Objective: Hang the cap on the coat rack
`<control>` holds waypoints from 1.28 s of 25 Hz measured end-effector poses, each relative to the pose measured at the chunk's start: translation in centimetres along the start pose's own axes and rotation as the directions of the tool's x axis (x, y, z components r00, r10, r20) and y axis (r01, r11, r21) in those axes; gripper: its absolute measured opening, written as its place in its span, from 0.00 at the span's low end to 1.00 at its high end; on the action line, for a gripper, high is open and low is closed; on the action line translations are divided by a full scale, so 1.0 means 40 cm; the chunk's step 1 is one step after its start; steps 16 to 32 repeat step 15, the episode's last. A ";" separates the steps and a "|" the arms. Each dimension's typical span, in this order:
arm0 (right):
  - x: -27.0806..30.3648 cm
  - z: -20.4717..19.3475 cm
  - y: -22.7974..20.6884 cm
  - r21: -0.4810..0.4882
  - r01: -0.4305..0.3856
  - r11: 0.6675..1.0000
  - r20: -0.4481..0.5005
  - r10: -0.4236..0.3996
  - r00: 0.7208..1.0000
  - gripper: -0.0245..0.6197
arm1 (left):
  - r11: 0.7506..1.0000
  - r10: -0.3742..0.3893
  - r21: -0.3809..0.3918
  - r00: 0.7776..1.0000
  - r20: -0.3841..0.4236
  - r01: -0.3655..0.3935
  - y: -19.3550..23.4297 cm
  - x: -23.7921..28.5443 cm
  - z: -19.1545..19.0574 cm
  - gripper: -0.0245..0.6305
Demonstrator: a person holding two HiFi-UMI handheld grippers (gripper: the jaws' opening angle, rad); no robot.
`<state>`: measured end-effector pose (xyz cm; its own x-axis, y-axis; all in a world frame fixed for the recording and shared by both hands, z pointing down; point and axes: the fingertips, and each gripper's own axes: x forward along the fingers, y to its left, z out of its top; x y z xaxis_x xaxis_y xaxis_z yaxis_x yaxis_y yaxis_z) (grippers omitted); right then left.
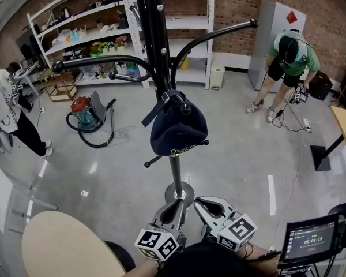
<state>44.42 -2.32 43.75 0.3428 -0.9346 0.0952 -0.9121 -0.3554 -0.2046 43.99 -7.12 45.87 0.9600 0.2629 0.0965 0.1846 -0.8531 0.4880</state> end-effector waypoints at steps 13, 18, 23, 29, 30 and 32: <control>-0.059 -0.005 -0.023 0.028 0.081 0.996 0.016 -0.081 0.997 0.08 | 0.996 -0.090 0.023 0.995 -0.036 0.090 -0.058 0.032 -0.008 0.07; -0.054 -0.006 -0.022 0.033 0.084 0.996 0.016 -0.084 0.996 0.08 | 0.995 -0.096 0.024 0.995 -0.040 0.097 -0.056 0.032 -0.006 0.07; -0.054 -0.006 -0.022 0.033 0.084 0.996 0.016 -0.084 0.996 0.08 | 0.995 -0.096 0.024 0.995 -0.040 0.097 -0.056 0.032 -0.006 0.07; -0.054 -0.006 -0.022 0.033 0.084 0.996 0.016 -0.084 0.996 0.08 | 0.995 -0.096 0.024 0.995 -0.040 0.097 -0.056 0.032 -0.006 0.07; -0.054 -0.006 -0.022 0.033 0.084 0.996 0.016 -0.084 0.996 0.08 | 0.995 -0.096 0.024 0.995 -0.040 0.097 -0.056 0.032 -0.006 0.07; -0.054 -0.006 -0.022 0.033 0.084 0.996 0.016 -0.084 0.996 0.08 | 0.995 -0.096 0.024 0.995 -0.040 0.097 -0.056 0.032 -0.006 0.07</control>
